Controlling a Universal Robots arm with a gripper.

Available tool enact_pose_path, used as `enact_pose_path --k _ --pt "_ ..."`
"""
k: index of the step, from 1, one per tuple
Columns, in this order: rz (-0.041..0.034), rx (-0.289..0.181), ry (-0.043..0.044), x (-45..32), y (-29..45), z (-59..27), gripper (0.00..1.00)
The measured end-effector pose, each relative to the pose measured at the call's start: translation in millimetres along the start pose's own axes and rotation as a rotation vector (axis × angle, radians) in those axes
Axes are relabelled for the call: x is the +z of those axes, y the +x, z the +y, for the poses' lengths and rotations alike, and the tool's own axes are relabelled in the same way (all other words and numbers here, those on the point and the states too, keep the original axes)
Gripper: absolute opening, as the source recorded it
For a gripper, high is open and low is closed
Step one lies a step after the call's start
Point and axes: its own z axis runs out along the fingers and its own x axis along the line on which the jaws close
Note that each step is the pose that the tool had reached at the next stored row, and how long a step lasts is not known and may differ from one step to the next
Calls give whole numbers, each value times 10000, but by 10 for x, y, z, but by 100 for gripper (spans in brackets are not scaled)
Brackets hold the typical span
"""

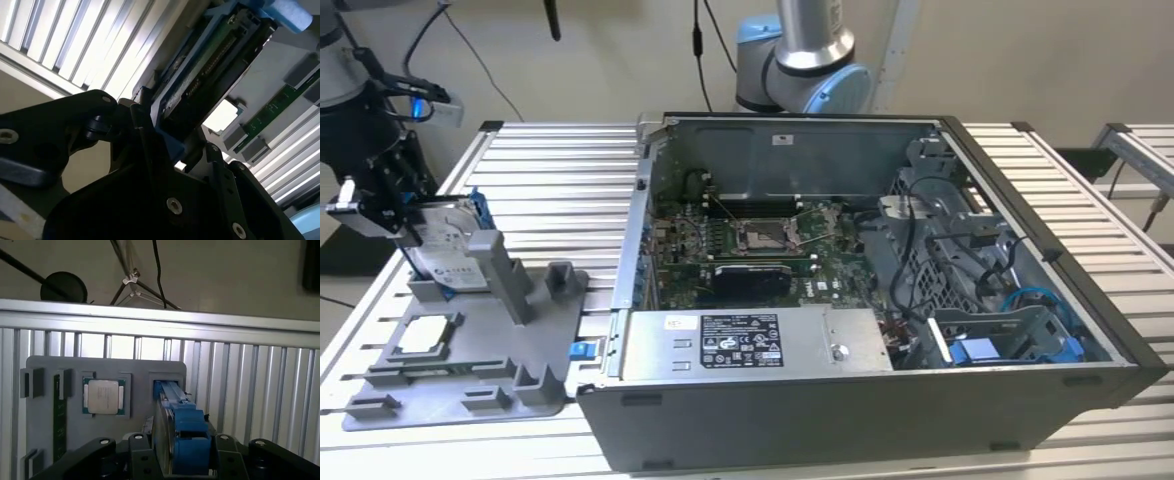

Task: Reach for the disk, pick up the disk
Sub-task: 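Pick up the disk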

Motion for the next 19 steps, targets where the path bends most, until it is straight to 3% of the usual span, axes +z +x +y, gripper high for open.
enact_pose_path --k 2,3,17,19 --pt "-2 0 2 1 0 0 100" --pt "-3 0 3 1 -1 0 0" --pt "-9 0 4 0 -1 0 0" --pt "-10 0 5 -33 -2 1 0"
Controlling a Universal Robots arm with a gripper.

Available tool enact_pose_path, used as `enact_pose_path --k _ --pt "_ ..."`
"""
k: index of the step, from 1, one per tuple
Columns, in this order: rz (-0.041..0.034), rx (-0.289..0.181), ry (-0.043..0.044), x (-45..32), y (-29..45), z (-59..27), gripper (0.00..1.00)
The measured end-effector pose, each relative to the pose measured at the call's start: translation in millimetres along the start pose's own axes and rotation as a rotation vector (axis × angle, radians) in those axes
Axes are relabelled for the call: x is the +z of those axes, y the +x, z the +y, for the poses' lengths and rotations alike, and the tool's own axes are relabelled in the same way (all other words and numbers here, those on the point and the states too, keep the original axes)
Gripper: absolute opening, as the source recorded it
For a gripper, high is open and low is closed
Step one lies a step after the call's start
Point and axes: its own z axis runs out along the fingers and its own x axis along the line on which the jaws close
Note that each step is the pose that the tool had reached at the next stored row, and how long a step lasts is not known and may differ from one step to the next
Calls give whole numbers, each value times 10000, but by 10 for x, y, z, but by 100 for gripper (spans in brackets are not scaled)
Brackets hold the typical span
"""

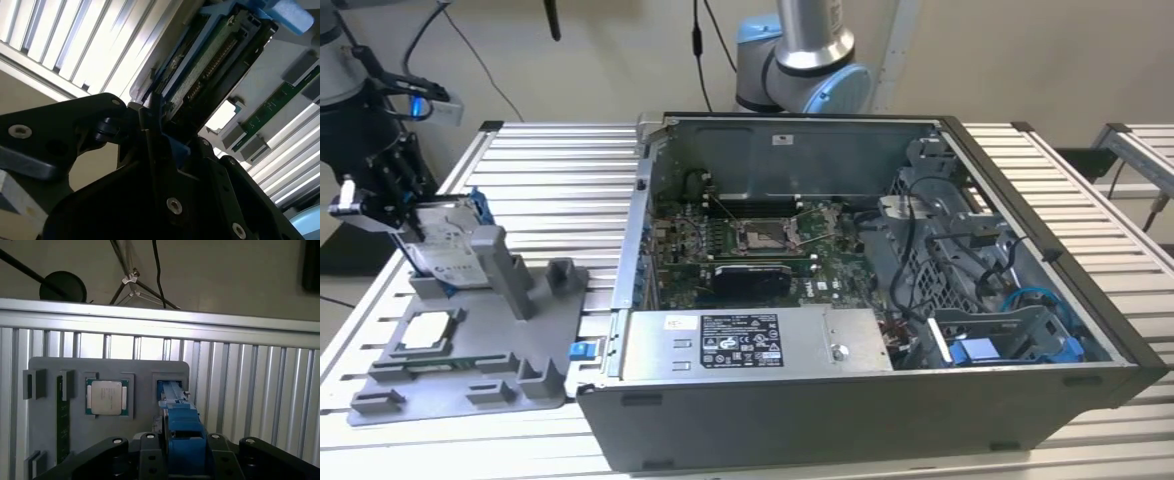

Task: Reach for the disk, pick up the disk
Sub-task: 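Pick up the disk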

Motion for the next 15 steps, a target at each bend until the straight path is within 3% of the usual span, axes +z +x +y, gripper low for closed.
enact_pose_path --k 15 --pt "4 0 1 -663 -31 44 0"
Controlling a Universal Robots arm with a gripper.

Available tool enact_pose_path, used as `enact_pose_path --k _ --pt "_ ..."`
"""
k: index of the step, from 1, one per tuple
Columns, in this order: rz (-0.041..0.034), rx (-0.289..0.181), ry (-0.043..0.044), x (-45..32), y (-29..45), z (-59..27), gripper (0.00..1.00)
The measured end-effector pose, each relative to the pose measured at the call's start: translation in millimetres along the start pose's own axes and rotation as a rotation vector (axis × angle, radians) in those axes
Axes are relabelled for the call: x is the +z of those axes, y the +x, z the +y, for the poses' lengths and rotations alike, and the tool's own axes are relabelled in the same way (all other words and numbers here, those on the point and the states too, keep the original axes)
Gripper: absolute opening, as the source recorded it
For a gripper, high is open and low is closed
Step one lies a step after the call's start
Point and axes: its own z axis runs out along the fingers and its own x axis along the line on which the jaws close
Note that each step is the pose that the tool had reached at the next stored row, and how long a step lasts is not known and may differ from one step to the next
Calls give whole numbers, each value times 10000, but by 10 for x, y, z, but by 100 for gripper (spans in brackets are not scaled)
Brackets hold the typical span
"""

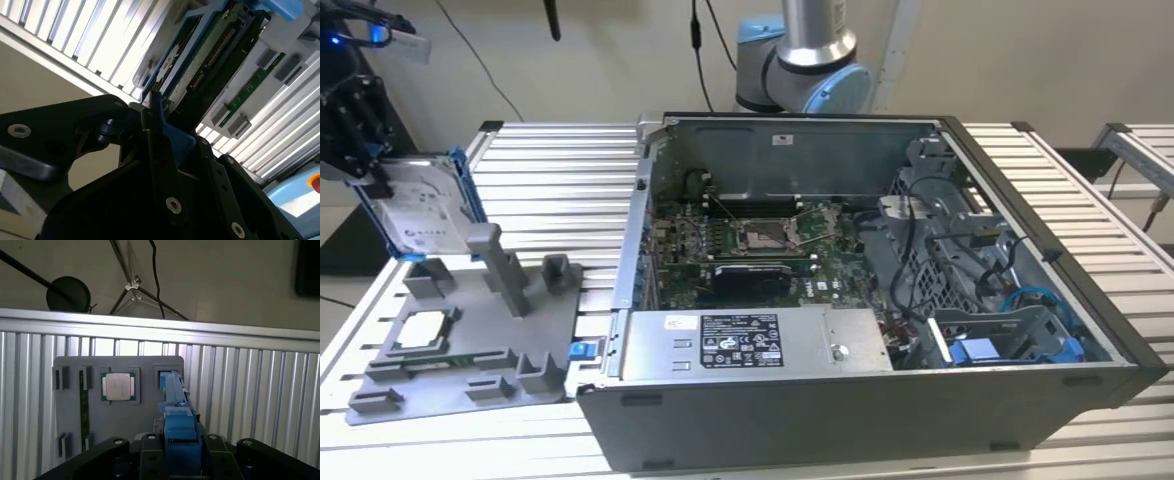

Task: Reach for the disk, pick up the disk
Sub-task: 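Pick up the disk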

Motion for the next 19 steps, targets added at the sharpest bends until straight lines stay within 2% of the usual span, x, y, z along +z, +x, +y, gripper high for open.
enact_pose_path --k 4,10,12,16,19 --pt "0 -1 18 -170 -8 20 0" --pt "0 -6 117 -349 -17 35 0" --pt "-2 -9 185 -384 -18 37 0" --pt "-14 -18 403 -422 -20 36 0" --pt "-41 -20 453 -485 -23 38 0"
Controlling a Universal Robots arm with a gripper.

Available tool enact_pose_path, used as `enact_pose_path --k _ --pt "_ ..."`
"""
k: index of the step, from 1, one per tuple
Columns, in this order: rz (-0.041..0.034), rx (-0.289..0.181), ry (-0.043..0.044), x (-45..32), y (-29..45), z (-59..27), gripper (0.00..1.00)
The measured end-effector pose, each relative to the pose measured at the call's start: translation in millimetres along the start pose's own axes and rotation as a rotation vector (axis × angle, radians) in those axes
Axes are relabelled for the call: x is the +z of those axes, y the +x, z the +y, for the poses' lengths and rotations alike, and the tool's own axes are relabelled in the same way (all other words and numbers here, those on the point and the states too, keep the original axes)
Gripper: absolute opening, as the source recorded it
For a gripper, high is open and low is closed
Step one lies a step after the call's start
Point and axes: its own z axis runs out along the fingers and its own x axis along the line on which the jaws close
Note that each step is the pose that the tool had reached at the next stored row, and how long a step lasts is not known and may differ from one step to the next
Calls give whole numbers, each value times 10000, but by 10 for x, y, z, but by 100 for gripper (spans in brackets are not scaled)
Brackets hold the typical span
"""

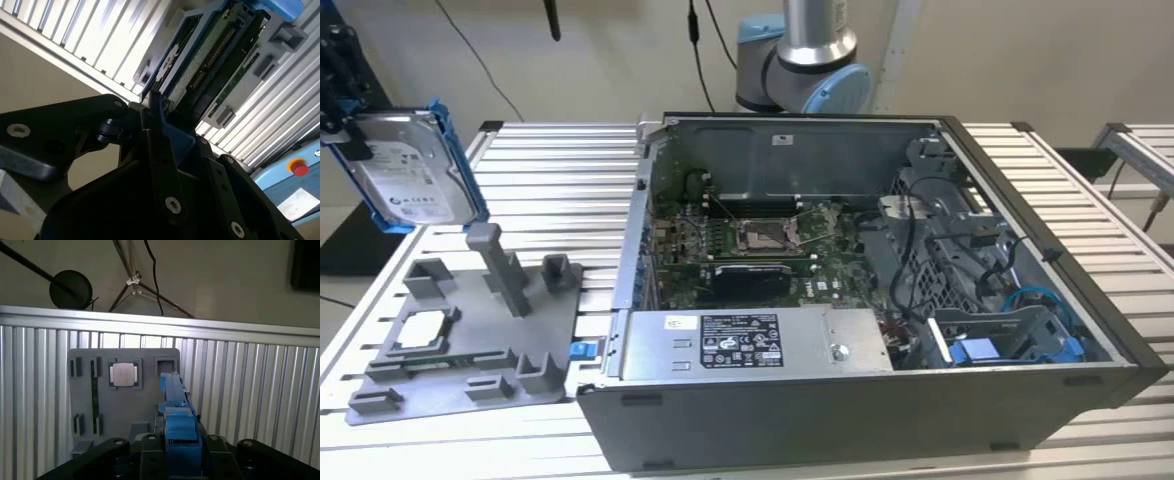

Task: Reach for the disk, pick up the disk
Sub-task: 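Pick up the disk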

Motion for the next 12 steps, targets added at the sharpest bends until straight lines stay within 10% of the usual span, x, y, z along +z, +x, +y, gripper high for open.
enact_pose_path --k 12 --pt "-20 4 1 -524 -25 -18 0"
